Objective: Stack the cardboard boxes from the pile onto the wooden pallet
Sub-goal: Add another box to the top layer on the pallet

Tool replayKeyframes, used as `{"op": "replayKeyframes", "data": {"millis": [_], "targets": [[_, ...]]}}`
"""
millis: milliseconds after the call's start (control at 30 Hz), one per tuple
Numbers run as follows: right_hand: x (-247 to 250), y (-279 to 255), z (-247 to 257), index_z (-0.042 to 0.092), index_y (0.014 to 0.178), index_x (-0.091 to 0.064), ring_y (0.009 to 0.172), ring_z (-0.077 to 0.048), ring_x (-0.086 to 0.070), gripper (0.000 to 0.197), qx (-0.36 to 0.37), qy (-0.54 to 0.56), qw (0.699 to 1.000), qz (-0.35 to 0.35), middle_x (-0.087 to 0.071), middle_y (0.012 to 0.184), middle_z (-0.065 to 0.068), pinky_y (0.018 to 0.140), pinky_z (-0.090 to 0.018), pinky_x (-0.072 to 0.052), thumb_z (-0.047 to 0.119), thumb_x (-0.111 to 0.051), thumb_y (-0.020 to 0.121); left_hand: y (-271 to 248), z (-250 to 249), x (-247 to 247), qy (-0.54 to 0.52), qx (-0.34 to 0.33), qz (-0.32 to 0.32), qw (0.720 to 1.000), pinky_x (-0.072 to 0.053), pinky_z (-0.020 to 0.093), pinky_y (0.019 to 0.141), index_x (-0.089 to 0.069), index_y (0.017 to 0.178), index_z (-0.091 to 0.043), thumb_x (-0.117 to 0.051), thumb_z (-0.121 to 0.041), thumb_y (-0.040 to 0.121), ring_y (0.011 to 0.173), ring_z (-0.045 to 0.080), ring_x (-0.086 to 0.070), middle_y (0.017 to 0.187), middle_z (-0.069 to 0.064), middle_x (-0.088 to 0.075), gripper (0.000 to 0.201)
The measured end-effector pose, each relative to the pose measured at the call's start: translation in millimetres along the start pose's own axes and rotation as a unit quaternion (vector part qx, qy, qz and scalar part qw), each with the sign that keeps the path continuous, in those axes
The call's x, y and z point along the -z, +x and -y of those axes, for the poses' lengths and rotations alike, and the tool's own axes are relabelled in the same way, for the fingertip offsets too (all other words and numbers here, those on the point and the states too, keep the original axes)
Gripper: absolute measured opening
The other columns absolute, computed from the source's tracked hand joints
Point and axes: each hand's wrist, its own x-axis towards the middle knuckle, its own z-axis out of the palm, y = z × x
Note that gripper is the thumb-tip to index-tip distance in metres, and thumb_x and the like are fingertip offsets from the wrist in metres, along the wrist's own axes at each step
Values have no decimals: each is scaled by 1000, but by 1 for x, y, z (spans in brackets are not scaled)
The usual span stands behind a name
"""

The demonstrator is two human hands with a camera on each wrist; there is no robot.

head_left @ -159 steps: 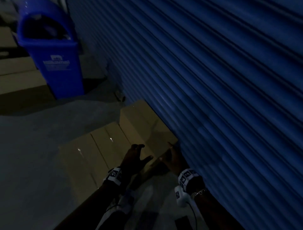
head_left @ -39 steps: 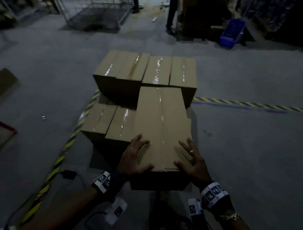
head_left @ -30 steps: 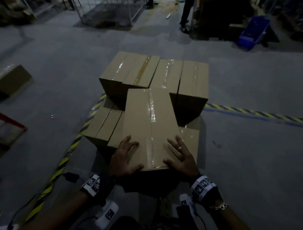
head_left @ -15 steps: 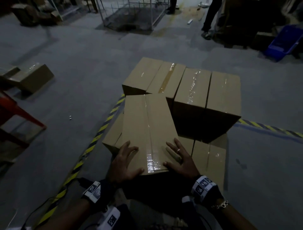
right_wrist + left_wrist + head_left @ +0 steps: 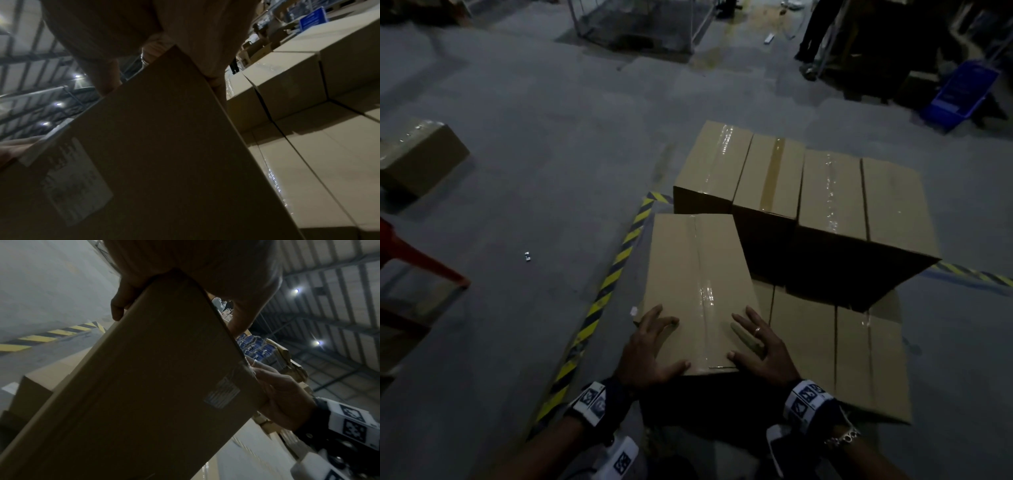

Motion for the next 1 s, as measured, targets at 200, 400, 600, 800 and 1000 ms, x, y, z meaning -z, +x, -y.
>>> {"op": "replayKeyframes", "data": {"millis": [200, 400, 600, 800, 1000], "targets": [[-50, 39, 18, 17, 157, -26, 138, -4, -48, 99, -27, 6, 999, -21, -54, 147, 15, 115, -33, -40, 8, -85, 79, 36, 55, 42, 1, -30, 22, 999, -41, 48, 112, -55, 135, -31, -75, -71, 66, 143, 19, -40, 159, -2, -33, 81], [-80, 86, 12, 16, 157, -27, 136, -4, -49, 100, -35, 22, 998, -49, -55, 145, 16, 115, -34, -41, 8, -86, 77, 77, 96, 59, 16, -56, 36, 998, -39, 32, 109, -57, 134, -27, -81, -63, 67, 144, 17, -39, 160, 0, -34, 80], [-108, 136, -45, 16, 153, -38, 132, 16, -42, 92, -43, 23, 996, -74, -44, 139, 45, 110, -16, -40, -1, -84, 76, 123, 165, 34, 22, -86, 85, 992, -42, 43, 111, -54, 138, -24, -80, -65, 71, 148, 18, -32, 163, -1, -28, 83], [-137, 179, -118, 62, 147, -25, 147, -9, -35, 109, -41, -29, 997, -63, -38, 160, 4, 116, -43, -41, 11, -88, 74, 145, 245, -11, 39, -83, 122, 988, -40, 50, 111, -52, 141, -17, -82, -59, 73, 152, 22, -25, 164, 4, -24, 86], [-154, 194, -169, 37, 153, -37, 154, -16, -19, 94, -26, -128, 989, -67, -14, 169, 7, 115, -65, -31, 26, -84, 73, 134, 283, -41, 73, -102, 172, 977, -37, 57, 112, -42, 150, -14, -80, -63, 73, 154, 33, -12, 166, 11, -14, 99]]}}
